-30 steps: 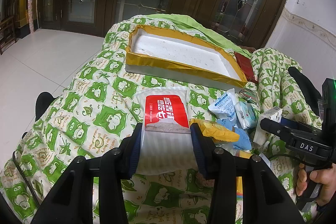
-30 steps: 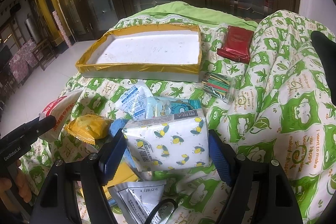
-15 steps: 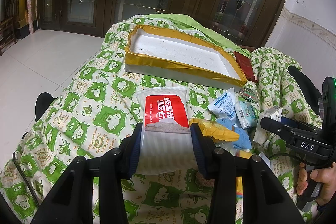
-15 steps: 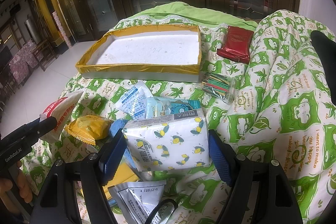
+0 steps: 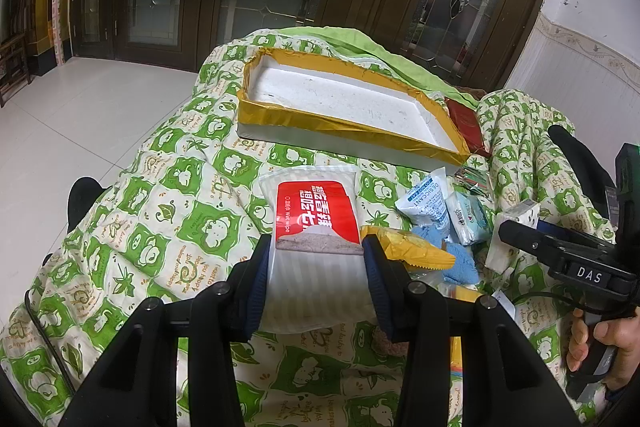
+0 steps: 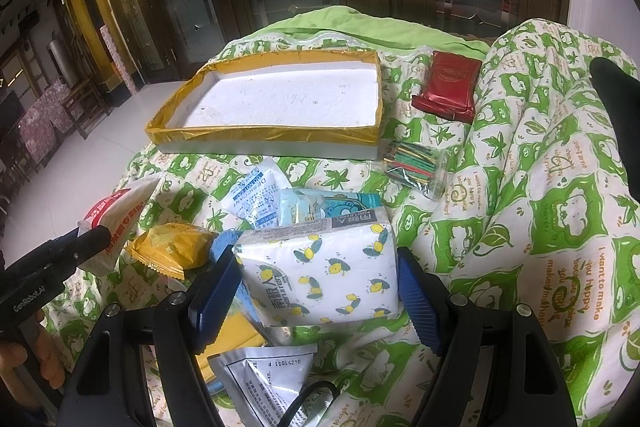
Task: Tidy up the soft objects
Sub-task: 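Lift the wet-wipe pack with the left tool while the right tool lifts the tissue pack, then place the wet-wipe pack in the tray with the left tool while the right tool places the tissue pack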
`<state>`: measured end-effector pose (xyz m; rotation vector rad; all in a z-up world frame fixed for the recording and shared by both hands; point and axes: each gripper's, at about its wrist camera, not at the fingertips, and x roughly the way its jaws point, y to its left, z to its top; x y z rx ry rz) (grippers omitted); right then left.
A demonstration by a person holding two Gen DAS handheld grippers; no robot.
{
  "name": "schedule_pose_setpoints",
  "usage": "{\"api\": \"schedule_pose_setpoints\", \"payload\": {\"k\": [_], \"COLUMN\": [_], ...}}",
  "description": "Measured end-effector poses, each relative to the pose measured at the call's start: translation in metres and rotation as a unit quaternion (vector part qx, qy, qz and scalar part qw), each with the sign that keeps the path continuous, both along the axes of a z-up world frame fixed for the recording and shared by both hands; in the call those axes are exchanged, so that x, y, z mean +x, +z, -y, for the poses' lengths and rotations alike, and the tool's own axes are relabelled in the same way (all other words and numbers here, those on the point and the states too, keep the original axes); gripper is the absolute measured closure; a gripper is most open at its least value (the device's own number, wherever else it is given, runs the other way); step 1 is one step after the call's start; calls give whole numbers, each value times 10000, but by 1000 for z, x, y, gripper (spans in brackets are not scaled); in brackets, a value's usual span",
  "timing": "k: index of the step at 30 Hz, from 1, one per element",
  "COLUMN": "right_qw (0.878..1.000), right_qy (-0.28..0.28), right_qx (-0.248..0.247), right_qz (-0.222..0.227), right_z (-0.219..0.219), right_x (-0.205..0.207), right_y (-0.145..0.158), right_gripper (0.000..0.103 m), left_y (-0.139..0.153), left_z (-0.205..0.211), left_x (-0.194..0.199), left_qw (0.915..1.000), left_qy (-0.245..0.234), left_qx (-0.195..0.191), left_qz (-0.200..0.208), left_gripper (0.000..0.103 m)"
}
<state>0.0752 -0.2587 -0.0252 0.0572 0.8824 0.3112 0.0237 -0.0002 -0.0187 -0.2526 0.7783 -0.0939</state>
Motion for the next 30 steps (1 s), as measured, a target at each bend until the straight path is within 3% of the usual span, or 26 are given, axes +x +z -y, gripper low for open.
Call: {"api": "schedule_pose_setpoints", "payload": {"k": [18, 30], "right_qw": [9997, 9967], "right_qy": [97, 63], "right_qx": [215, 676], "right_qz": [-38, -455], "right_z": [8, 29], "right_x": [-1, 34], "right_y": [19, 31], "right_gripper": [23, 23], "left_y": [15, 35], "left_z": [10, 17], "left_x": [0, 14], "left_qw": [9999, 9993], "left_qy": [-65, -150], "left_qx": [118, 245], "left_qz": [105, 240], "left_gripper": [59, 59]}}
